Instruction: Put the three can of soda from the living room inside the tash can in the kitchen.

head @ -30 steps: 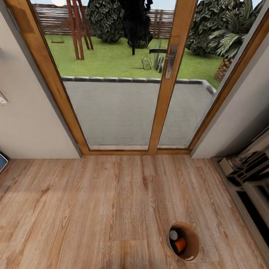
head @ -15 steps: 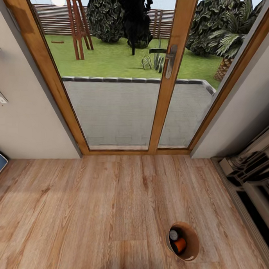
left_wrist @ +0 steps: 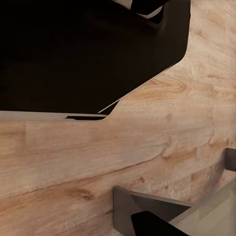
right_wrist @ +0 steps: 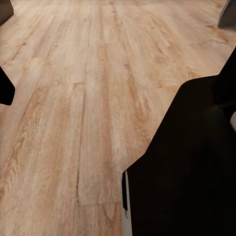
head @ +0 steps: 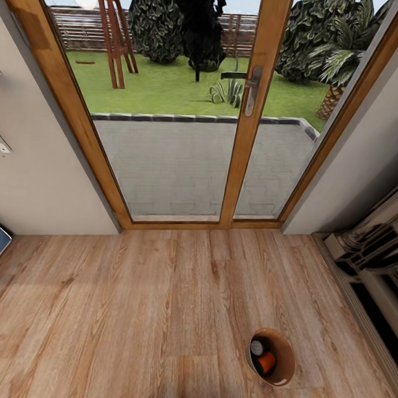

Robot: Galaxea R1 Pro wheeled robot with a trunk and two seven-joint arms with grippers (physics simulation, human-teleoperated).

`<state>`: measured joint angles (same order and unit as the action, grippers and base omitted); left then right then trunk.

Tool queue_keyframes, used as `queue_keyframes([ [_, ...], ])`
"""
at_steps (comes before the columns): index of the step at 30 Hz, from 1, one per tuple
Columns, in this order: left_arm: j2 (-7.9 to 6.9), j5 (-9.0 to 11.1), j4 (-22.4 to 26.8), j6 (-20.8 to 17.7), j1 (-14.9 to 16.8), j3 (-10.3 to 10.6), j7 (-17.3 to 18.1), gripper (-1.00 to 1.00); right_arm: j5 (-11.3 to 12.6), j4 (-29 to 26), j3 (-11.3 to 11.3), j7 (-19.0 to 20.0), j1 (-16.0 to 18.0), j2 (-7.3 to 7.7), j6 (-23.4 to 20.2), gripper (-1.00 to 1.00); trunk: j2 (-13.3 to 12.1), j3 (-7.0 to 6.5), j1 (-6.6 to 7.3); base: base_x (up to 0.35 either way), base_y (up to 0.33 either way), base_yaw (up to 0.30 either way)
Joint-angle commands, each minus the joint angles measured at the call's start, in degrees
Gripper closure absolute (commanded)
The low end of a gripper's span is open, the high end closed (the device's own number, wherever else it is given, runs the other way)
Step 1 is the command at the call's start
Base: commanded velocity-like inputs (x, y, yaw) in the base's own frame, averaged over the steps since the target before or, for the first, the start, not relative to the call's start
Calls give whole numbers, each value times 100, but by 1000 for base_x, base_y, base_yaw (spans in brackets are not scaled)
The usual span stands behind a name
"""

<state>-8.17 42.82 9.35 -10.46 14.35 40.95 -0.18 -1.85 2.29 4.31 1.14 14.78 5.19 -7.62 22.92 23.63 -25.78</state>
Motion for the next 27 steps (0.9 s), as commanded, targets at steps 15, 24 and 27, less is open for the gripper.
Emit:
queue_keyframes([
  [15, 0, -1, 0, 0, 3, 0, 0, -100, 0, 0, 0, 0, -1, -1, 0, -100, 0, 0, 0, 0, 0, 0],
  [24, 0, -1, 0, 0, 1, 0, 0, -100, 0, 0, 0, 0, -1, -1, -1, -100, 0, 0, 0, 0, 0, 0],
  [27, 0, -1, -2, 0, 1, -1, 0, -100, 0, 0, 0, 0, -1, -1, 2, -100, 0, 0, 0, 0, 0, 0],
])
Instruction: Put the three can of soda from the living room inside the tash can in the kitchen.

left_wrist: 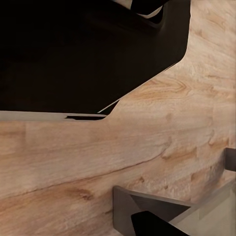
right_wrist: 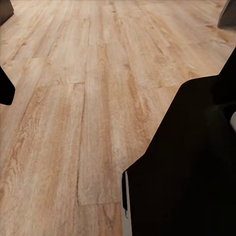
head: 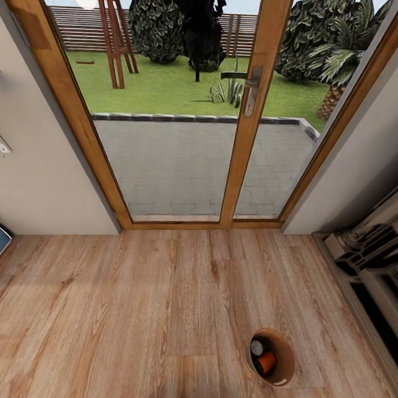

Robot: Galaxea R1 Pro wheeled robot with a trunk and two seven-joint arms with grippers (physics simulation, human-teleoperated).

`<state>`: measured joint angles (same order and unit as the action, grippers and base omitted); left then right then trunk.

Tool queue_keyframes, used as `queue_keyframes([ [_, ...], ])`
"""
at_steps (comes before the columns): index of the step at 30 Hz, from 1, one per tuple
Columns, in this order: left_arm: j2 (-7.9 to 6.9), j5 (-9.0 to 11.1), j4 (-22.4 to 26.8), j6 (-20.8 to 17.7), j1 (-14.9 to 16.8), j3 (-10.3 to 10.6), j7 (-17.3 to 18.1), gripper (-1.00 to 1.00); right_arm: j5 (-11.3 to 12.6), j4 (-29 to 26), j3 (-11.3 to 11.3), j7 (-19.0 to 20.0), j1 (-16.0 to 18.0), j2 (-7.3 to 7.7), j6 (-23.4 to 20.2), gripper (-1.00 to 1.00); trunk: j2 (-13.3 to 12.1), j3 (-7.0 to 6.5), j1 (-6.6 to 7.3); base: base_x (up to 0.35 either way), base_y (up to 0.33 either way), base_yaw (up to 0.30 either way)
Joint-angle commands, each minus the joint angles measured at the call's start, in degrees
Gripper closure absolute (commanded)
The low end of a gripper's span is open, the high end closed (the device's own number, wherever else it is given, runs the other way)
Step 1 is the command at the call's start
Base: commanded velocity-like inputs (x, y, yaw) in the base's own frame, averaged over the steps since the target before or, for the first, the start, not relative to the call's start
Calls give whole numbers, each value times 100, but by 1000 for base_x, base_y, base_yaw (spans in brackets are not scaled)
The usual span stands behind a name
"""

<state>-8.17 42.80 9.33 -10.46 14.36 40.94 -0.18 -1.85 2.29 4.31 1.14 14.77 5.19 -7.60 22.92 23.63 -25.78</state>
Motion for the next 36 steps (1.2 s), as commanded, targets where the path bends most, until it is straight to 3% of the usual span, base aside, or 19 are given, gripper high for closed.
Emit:
queue_keyframes([
  [1, 0, 0, 0, 0, 0, 0, 0, -100, 0, 0, 0, 0, 0, 0, 0, -100, 0, 0, 0, 0, 0, 0],
  [36, 0, 0, 4, 0, 0, 1, 0, -100, 0, 0, 0, 0, 3, 0, -2, -100, 0, 0, 0, 0, 0, 0],
])
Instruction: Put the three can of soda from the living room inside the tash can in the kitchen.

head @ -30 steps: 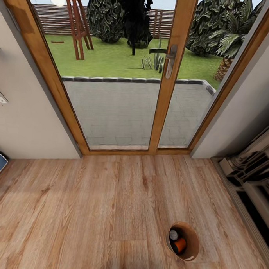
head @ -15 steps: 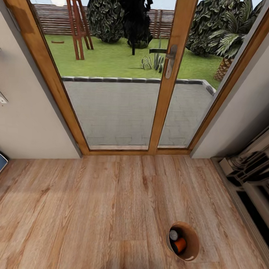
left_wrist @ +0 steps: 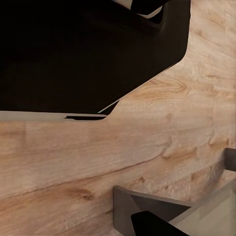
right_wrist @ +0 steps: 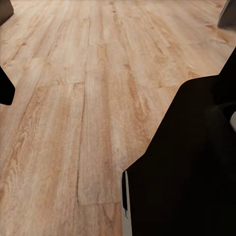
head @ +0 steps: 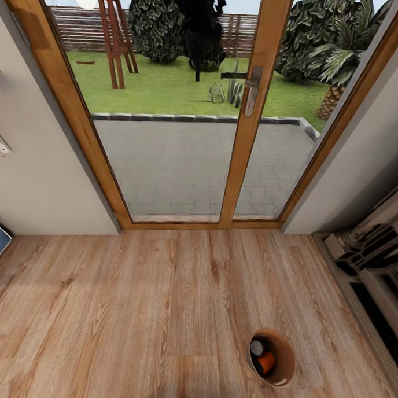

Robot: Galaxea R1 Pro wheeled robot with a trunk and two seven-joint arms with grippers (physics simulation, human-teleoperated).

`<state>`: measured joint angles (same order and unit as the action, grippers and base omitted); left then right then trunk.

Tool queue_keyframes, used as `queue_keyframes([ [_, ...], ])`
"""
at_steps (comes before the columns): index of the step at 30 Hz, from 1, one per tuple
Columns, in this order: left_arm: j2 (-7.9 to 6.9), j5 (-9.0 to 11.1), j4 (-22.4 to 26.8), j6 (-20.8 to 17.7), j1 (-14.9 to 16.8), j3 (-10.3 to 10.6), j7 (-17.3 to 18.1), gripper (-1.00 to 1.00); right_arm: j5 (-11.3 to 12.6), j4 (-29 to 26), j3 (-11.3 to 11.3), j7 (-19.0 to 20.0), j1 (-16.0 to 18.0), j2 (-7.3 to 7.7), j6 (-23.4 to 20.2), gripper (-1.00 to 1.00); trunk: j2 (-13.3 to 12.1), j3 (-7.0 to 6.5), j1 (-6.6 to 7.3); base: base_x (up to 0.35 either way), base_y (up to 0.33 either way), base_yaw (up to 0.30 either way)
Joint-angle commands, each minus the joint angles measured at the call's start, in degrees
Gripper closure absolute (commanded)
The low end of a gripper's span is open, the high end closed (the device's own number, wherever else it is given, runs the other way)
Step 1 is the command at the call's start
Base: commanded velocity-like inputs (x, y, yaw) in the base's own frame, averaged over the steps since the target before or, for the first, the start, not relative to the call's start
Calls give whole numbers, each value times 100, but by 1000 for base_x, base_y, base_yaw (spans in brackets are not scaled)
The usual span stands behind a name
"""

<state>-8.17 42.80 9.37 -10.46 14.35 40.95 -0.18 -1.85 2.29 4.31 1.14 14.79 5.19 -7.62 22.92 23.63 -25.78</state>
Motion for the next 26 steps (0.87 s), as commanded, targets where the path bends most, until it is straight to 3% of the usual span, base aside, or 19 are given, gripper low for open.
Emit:
queue_keyframes([
  [1, 0, 0, -1, 0, 1, 0, 0, -100, 0, 0, 0, 0, -1, 0, 1, -100, 0, 0, 0, 0, 0, 0],
  [26, 0, 0, -3, 0, 2, 1, 0, -100, 0, 0, 0, 0, -2, 0, 0, -100, 0, 0, 0, 0, 0, 0],
])
